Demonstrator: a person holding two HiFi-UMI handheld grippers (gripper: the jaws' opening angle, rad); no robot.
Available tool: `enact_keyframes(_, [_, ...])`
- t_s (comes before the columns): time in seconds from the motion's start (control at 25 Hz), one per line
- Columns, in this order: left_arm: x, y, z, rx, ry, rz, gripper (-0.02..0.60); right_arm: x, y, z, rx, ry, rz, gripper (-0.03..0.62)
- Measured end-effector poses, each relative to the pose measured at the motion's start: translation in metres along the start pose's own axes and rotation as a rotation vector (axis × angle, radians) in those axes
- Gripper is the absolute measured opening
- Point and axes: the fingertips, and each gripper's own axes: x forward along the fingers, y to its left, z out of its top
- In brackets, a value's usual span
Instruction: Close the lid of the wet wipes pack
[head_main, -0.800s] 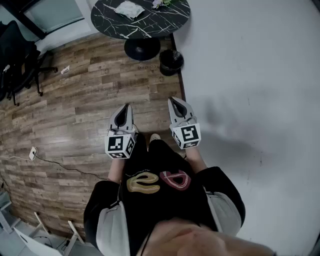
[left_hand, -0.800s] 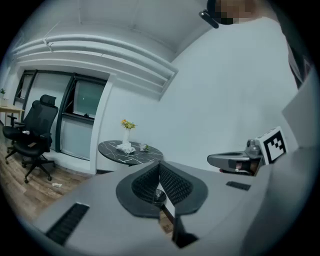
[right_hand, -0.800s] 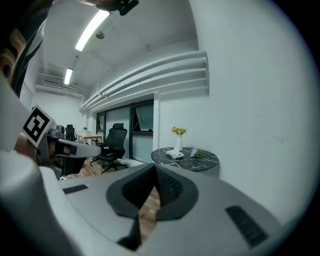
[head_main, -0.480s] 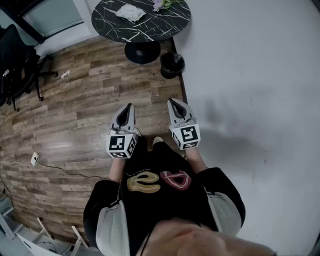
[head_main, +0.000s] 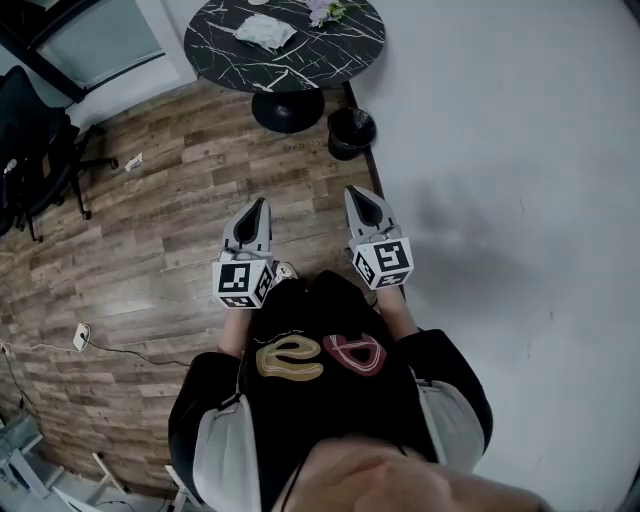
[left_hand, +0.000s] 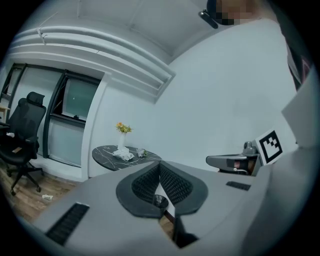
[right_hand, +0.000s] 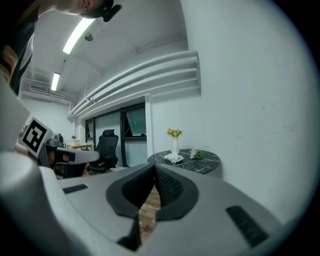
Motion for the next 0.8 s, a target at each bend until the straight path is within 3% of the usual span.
enact_keyframes(0.32, [-0.002, 0.000, -0.008, 0.042, 0.032, -0.125, 0.017, 0.016, 0.019, -0.009, -0.023, 0.027, -0.011, 0.011])
enact_keyframes(0.56, [-0.001, 0.018, -0.023, 0.008, 0.058, -0.052, 0.017, 0.035, 0.022, -0.016, -0.058, 0.053, 0.010, 0.011])
enact_keyframes(0.8, [0.017, 0.045, -0.014, -0.015, 0.027, 0.044, 0.017, 0.067, 0.012, -0.011, -0.072, 0.042, 0.061, 0.011])
